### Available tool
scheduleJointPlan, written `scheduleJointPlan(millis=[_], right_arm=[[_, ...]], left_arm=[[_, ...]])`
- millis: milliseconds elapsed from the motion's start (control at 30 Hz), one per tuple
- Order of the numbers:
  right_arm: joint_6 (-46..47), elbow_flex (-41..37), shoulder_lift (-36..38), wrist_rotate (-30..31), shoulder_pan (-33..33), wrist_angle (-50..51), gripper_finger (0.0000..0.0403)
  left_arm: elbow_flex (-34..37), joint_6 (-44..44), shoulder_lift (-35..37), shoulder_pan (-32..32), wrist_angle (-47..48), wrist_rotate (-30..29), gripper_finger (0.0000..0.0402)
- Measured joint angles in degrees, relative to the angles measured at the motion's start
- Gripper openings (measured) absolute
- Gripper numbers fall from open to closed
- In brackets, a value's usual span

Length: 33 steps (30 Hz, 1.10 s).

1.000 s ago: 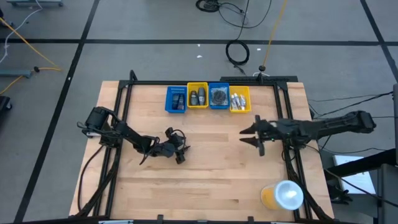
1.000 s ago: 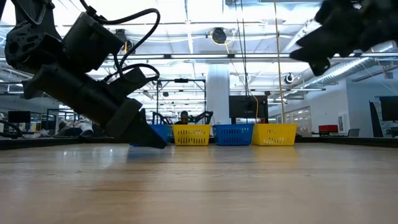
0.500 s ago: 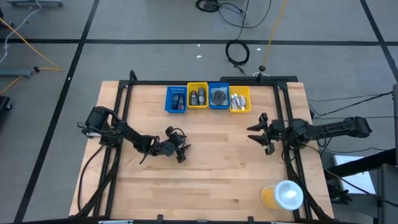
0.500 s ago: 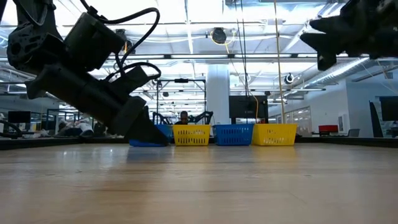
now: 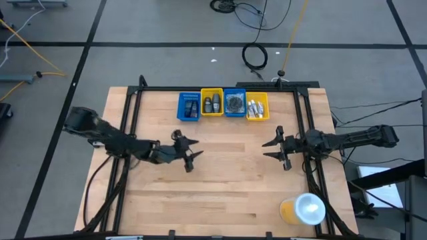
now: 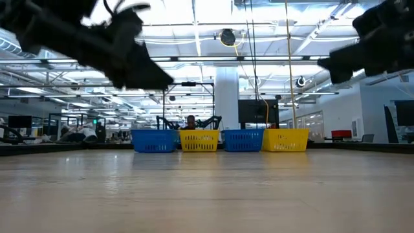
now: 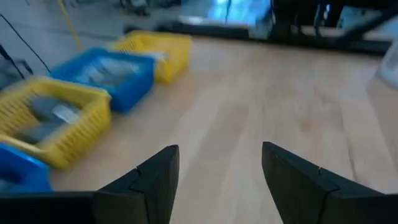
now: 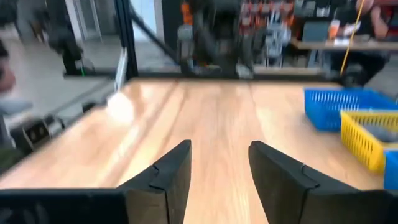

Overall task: Pick & Place Travel size toiletries
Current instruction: Return to Home Position

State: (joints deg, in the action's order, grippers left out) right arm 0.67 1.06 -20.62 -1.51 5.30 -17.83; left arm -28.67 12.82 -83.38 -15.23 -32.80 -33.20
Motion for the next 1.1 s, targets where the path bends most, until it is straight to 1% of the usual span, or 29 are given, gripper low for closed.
scheduleJointPlan(millis=[200, 333, 400, 433, 500, 567, 633, 767, 800, 967, 1100], right_arm=[[-1.4, -0.1, 0.0, 0.0, 0.0, 7.6, 0.0152], [-1.4, -0.1, 0.0, 0.0, 0.0, 7.9, 0.0152], [-1.4, -0.1, 0.0, 0.0, 0.0, 7.8, 0.0153], [-1.4, -0.1, 0.0, 0.0, 0.0, 7.9, 0.0154], [-1.4, -0.1, 0.0, 0.0, 0.0, 7.8, 0.0155], [-1.4, -0.1, 0.0, 0.0, 0.0, 7.9, 0.0155], [-1.4, -0.1, 0.0, 0.0, 0.0, 7.8, 0.0153], [-1.4, -0.1, 0.0, 0.0, 0.0, 7.8, 0.0151], [-1.4, -0.1, 0.0, 0.0, 0.0, 7.9, 0.0152], [-1.4, -0.1, 0.0, 0.0, 0.0, 7.8, 0.0155], [-1.4, -0.1, 0.0, 0.0, 0.0, 7.8, 0.0154]], left_arm=[[0.0, -1.9, 13.3, 0.0, 13.0, -5.7, 0.0227], [0.0, -2.2, 20.1, 0.4, 23.1, -8.4, 0.0227], [0.3, -1.9, 24.1, 1.1, 28.0, -8.7, 0.0227], [1.1, -1.8, 26.5, 1.5, 29.0, -8.4, 0.0223], [3.7, -2.7, 31.6, 2.6, 28.6, -5.5, 0.0205], [7.2, -3.5, 37.1, 4.0, 27.7, -1.3, 0.0172], [11.2, -4.2, 43.1, 5.6, 26.4, 2.1, 0.0127], [17.9, -5.8, 54.4, 7.9, 25.8, 5.8, 0.0025], [19.3, -6.2, 57.1, 8.4, 25.7, 6.7, 0.0013], [24.7, -8.0, 68.8, 11.3, 25.6, 15.0, 0.0016], [27.9, -9.2, 74.9, 14.4, 26.0, 25.4, 0.0003]])
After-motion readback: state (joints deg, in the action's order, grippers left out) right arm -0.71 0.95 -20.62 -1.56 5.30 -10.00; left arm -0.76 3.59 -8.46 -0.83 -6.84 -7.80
